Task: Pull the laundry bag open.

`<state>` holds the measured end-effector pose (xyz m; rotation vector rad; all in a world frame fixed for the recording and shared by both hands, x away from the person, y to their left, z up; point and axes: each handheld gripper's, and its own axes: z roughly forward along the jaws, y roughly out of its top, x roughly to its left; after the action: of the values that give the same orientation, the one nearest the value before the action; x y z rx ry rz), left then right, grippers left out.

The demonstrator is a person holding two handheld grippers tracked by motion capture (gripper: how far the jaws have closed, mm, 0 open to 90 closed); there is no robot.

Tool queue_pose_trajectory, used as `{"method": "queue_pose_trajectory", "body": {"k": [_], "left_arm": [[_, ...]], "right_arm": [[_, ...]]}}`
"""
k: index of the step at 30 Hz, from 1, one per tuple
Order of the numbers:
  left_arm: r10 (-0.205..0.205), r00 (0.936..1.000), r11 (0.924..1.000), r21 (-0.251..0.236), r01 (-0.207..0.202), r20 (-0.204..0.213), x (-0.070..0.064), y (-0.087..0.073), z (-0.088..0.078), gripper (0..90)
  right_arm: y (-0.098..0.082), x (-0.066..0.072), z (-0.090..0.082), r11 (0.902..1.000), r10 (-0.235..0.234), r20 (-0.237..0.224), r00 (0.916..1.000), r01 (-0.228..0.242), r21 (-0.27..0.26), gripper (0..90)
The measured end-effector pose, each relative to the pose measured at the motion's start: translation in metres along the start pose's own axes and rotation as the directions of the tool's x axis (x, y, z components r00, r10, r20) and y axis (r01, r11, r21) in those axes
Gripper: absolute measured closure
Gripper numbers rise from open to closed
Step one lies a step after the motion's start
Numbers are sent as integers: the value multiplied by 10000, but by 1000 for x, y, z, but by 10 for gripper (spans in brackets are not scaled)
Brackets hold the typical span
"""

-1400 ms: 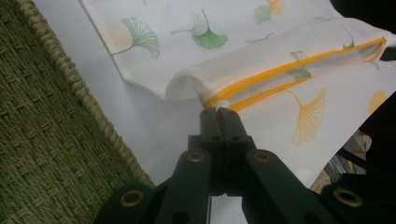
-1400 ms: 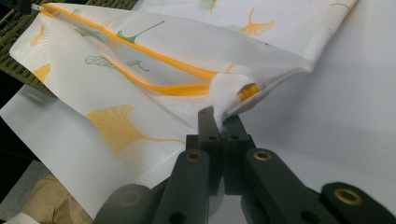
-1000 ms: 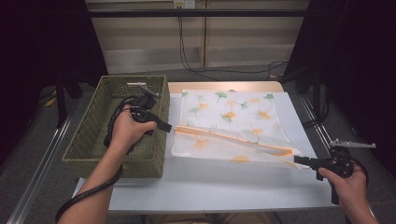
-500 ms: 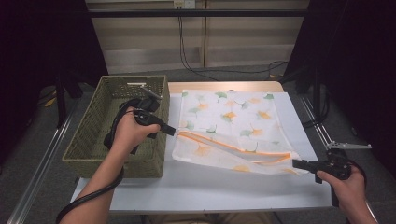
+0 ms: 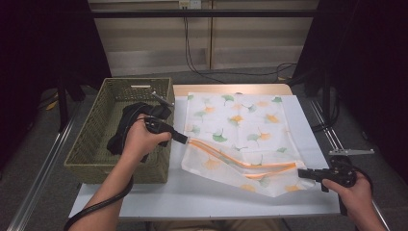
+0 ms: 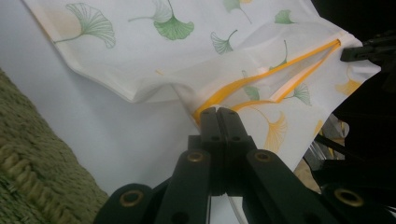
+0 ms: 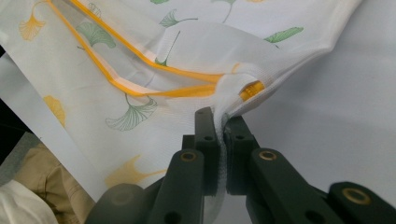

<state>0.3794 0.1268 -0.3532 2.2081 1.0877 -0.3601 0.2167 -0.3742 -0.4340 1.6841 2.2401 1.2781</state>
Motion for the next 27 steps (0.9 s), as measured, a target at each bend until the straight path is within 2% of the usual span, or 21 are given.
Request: {"method": "queue_pose_trajectory", "body": {"k": [6, 9, 27], "left_arm": [[77, 10000, 10000, 34, -77, -19, -1, -2, 2, 900], [113, 9999, 9999, -31, -113, 3, -2, -2, 4, 900], [158, 9998, 9999, -59, -158, -99, -2, -3, 4, 900]], "right_arm": [[0, 0, 1, 10000, -75, 79, 9999, 74, 32, 845], [0, -1, 2, 10000, -77, 234, 9997, 77, -6, 787], [2, -2, 1, 9987, -221, 421, 9989, 240, -458, 480]]}}
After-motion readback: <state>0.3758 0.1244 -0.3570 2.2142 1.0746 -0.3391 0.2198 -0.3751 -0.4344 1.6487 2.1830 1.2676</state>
